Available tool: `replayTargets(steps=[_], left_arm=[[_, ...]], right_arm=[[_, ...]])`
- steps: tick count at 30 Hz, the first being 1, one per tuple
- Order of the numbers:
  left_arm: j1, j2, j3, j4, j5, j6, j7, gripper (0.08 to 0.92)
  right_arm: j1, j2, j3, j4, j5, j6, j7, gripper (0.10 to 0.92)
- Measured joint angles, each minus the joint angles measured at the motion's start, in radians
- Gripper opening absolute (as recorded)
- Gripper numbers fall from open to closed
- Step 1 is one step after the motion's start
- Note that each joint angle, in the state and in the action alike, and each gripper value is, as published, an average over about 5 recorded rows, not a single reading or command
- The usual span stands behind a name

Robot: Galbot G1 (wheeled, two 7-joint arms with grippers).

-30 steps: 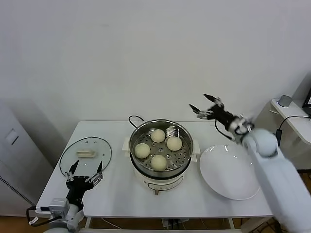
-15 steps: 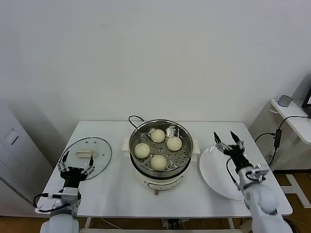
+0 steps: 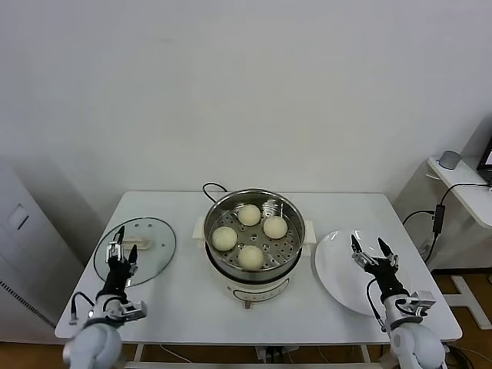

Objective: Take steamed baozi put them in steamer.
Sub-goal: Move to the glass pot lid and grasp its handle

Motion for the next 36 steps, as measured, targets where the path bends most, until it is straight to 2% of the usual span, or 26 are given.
replayTargets(steps=[5, 12, 21, 36], left_arm=[[-0.063, 0.092, 0.012, 0.119, 0.070, -0.055, -0.008, 0.823], [-0.121, 0.147, 0.029, 0.218, 0.089, -0.089, 0.006, 0.823], [-0.179, 0.167, 0.046, 0.292, 0.062, -0.095, 0.022, 0.823], [-0.250, 0.160, 0.073, 0.368, 0.031, -0.093, 0.034, 0.823]], right_arm=[[-0.012, 0.004, 0.011, -0.009, 0.001, 0.003, 0.005, 0.823], [-0.022, 0.016, 0.019, -0.017, -0.004, 0.006, 0.007, 0.823], [-0.024, 0.030, 0.021, -0.031, -0.018, 0.010, 0.007, 0.823], [-0.026, 0.041, 0.025, -0.044, -0.032, 0.014, 0.008, 0.823]])
